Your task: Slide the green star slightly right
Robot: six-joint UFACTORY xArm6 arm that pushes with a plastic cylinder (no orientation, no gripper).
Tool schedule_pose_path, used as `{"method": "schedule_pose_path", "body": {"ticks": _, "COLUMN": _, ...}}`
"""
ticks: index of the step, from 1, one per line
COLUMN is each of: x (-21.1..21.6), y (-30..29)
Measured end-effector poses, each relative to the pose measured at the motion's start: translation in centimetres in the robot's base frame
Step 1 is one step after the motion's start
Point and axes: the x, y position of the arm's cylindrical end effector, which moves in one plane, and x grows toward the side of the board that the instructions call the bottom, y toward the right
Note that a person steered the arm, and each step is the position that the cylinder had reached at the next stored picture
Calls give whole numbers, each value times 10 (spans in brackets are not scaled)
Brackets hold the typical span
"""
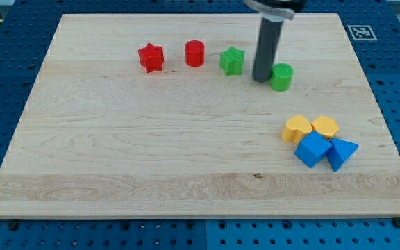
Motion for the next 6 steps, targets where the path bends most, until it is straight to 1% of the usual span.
{"method": "schedule_pose_path", "body": {"ticks": 1, "x": 0, "y": 33}}
{"method": "schedule_pose_path", "body": {"ticks": 2, "x": 4, "y": 33}}
{"method": "schedule_pose_path", "body": {"ticks": 3, "x": 28, "y": 0}}
{"method": "schedule_pose_path", "body": {"ticks": 4, "x": 39, "y": -52}}
{"method": "schedule_pose_path", "body": {"ticks": 5, "x": 18, "y": -97}}
{"method": "schedule_pose_path", "body": {"ticks": 6, "x": -4, "y": -119}}
